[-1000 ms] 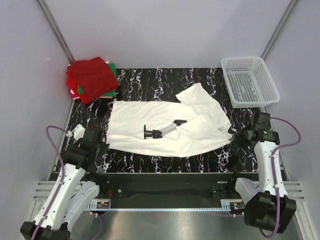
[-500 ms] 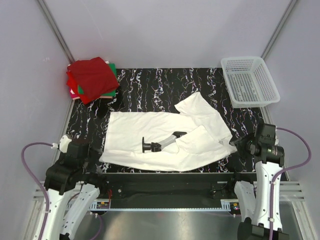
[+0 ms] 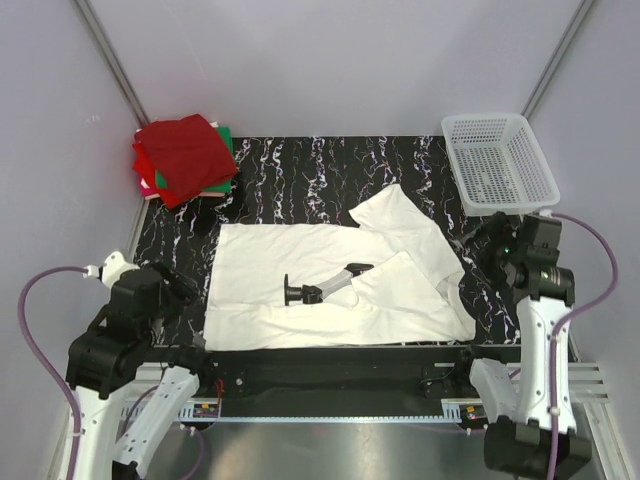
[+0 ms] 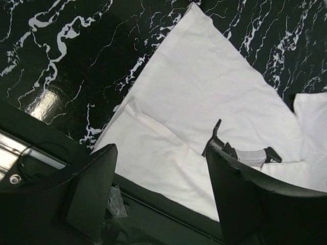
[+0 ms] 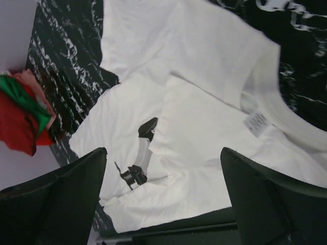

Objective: Fold and stack the t-shirts
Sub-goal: Fold the tshirt

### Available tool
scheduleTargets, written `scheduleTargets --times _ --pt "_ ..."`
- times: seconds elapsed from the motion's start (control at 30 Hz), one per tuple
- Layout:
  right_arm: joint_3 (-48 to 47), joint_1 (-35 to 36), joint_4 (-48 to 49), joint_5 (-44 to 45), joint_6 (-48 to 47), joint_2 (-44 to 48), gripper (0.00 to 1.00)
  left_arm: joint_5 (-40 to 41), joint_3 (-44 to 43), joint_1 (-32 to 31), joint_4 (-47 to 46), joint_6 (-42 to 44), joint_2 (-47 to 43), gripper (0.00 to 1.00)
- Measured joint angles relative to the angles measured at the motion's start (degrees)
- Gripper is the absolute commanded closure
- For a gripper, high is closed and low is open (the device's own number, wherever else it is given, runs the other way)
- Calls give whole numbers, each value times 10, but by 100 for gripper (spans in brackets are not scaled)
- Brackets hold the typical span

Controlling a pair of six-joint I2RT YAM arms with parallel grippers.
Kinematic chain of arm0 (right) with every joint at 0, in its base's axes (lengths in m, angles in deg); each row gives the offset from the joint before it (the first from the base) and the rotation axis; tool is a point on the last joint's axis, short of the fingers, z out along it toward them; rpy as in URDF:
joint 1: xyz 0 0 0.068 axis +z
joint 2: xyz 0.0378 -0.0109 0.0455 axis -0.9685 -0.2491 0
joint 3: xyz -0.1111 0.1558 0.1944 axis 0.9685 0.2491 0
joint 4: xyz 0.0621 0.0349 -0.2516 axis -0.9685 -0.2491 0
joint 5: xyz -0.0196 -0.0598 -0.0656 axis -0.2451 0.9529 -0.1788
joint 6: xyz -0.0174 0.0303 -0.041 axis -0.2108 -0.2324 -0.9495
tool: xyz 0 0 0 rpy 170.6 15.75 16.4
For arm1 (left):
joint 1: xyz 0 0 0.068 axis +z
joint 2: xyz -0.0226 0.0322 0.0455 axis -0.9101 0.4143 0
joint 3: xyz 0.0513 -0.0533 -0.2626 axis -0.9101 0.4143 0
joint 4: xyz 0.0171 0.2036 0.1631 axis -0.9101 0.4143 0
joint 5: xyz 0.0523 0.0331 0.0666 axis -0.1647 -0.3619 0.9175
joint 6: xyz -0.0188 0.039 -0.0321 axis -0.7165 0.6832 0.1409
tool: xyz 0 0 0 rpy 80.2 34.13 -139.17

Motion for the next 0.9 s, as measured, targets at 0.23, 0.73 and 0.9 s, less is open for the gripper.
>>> scheduleTargets --times 0.23,0.73,0.9 --pt "-134 120 109 -51 -50 -293 0 20 9 0 -50 92 48 24" --pt "-690 160 99 -11 -157 -847 20 42 16 3 -105 144 14 15" --pt "-774 178 70 14 -181 -947 25 40 18 3 -115 151 20 15"
